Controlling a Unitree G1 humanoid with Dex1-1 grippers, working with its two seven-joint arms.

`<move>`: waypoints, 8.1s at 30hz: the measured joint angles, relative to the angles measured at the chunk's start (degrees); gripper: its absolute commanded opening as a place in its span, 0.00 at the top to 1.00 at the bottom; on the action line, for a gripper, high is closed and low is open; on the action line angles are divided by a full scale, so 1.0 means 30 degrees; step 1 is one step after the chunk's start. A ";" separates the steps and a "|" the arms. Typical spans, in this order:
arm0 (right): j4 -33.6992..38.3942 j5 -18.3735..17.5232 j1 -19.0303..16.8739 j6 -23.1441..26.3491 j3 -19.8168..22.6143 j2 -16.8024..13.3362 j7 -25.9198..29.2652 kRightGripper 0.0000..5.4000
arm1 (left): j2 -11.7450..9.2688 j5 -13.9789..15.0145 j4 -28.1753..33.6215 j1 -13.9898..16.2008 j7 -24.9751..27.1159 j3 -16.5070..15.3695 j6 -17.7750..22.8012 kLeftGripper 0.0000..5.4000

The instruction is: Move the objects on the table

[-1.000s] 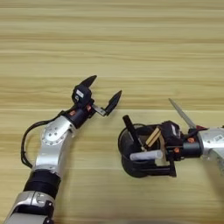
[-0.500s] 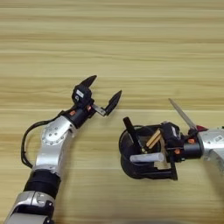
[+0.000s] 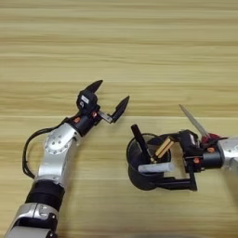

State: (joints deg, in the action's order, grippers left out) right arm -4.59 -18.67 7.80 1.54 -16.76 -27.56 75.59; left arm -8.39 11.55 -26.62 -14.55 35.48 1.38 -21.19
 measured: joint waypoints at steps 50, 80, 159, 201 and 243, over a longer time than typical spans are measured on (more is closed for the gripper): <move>0.1949 0.0384 -0.6162 -0.1364 0.7099 -0.0604 -0.9692 0.01 | 0.0007 -0.0005 -0.0429 -0.0198 -0.0025 -0.0029 -0.0172 0.00; 0.1027 0.0882 -0.5048 0.3488 0.6992 -0.0613 -1.1822 0.05 | 0.0014 -0.0001 -0.0613 -0.0513 -0.0022 -0.0049 -0.0196 0.00; 0.3654 0.1587 -0.6690 0.1283 0.3522 -0.2657 -0.6370 0.07 | 0.0114 -0.0007 -0.0861 -0.0662 -0.0106 -0.0047 -0.0519 0.00; 0.5057 0.1171 -0.5557 0.0998 0.2372 -0.2016 -0.5836 0.00 | 0.0130 -0.0007 -0.1085 -0.0670 -0.0139 -0.0057 -0.0575 0.00; 0.4597 0.1200 -0.2985 0.1161 -0.0379 -0.0770 -0.5448 0.00 | 0.0243 -0.0043 -0.1089 -0.0672 -0.0229 -0.0047 -0.0587 0.00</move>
State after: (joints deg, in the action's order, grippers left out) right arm 9.21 -15.07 -1.15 5.02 -17.89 -29.87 59.24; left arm -7.66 11.42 -29.89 -16.57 34.79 1.24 -22.95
